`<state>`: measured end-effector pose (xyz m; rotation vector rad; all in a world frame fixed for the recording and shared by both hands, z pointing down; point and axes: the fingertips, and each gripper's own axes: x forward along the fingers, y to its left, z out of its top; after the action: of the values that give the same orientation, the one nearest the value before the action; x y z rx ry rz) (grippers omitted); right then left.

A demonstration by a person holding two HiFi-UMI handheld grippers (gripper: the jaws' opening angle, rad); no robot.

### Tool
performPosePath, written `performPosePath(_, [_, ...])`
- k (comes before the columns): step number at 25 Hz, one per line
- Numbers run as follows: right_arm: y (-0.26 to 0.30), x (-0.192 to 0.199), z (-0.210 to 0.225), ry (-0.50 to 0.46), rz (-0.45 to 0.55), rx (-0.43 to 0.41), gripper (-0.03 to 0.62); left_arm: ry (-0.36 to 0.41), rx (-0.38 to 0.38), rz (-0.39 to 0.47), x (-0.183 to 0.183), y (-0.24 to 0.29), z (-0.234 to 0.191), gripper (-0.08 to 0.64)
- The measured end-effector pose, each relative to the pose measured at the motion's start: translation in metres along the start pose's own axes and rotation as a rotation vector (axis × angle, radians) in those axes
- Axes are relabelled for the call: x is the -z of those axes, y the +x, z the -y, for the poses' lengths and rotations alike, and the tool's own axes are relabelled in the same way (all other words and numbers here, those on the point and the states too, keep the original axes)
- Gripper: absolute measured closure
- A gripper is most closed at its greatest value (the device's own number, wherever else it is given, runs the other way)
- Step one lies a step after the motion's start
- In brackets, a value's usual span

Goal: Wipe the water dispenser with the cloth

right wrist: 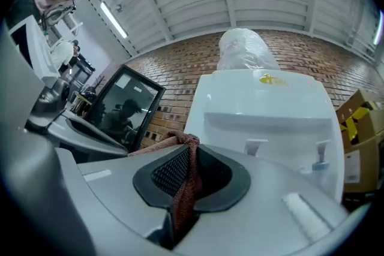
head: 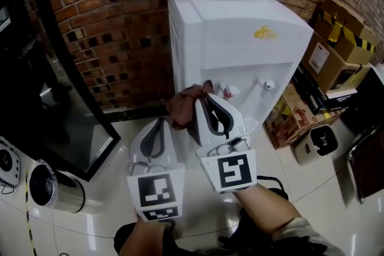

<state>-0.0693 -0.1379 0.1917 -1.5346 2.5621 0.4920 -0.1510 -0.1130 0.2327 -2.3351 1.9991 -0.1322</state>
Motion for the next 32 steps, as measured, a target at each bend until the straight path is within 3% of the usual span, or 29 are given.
performPosePath(4, [-0.005, 0.018, 0.001, -0.004, -0.003, 0.002, 0.54, 0.014, 0.02, -0.016, 0.006, 0.007, 0.011, 0.56])
performPosePath(15, [-0.012, 0.079, 0.026, 0.039, -0.159, 0.016, 0.541, 0.058, 0.094, -0.063, 0.028, 0.025, 0.057, 0.56])
performPosePath(27, [-0.032, 0.113, 0.117, 0.06, -0.26, 0.187, 0.541, 0.025, 0.148, -0.049, 0.026, 0.035, 0.101, 0.56])
performPosePath(32, [-0.047, 0.112, 0.166, 0.067, -0.27, 0.281, 0.541, 0.053, 0.17, -0.044, 0.029, 0.043, 0.123, 0.56])
